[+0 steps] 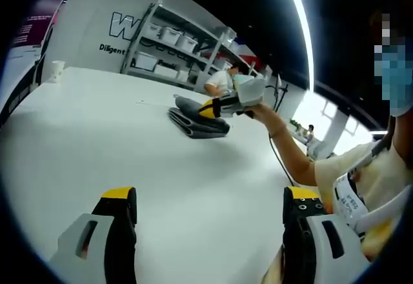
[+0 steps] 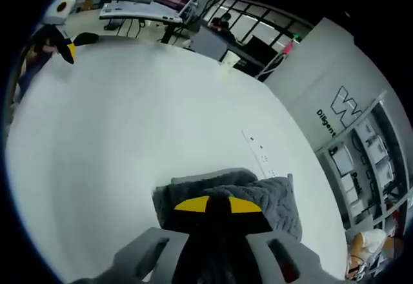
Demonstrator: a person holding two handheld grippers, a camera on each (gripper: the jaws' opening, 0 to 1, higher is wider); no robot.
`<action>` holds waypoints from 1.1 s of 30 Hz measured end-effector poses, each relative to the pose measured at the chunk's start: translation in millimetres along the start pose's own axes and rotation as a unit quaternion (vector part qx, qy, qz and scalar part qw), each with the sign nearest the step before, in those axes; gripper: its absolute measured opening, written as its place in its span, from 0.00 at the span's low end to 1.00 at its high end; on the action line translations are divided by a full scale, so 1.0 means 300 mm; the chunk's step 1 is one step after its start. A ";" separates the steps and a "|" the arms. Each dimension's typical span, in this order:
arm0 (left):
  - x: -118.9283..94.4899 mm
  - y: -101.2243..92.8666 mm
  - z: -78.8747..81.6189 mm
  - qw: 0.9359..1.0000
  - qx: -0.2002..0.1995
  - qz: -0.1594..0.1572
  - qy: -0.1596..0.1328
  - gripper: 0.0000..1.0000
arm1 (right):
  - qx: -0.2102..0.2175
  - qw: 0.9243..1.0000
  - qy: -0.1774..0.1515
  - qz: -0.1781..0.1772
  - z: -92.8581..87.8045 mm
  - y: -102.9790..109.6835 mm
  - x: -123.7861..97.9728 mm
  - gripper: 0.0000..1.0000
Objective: Open the folded towel by lifting each exposed corner and separating the folded layers until the towel lies flat within the target outline without major curled edges
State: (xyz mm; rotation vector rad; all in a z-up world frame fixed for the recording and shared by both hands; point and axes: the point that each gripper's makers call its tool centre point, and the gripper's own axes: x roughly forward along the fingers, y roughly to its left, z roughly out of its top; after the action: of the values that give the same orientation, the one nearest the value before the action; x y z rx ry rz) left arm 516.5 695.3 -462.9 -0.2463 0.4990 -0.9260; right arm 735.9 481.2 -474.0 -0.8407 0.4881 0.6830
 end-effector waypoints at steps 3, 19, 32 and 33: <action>-0.001 0.001 0.001 1.000 0.000 0.000 -0.001 0.91 | 0.000 1.000 0.005 0.003 -0.007 0.005 0.022 0.04; 0.003 0.007 -0.007 1.000 -0.002 0.000 0.004 0.90 | 0.019 1.000 -0.006 -0.013 -0.007 -0.010 0.008 0.00; -0.001 0.001 0.000 1.000 -0.002 -0.002 0.000 0.90 | 0.069 0.992 -0.069 -0.074 0.030 -0.127 -0.097 0.00; -0.001 0.000 0.001 1.000 -0.002 -0.002 0.000 0.90 | 0.079 0.990 -0.076 -0.086 0.027 -0.150 -0.113 0.00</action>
State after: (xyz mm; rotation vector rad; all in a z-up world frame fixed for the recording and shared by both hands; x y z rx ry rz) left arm 516.6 695.7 -462.4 -0.2505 0.4996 -0.9294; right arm 745.9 454.1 -424.8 -0.6666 0.3226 0.5375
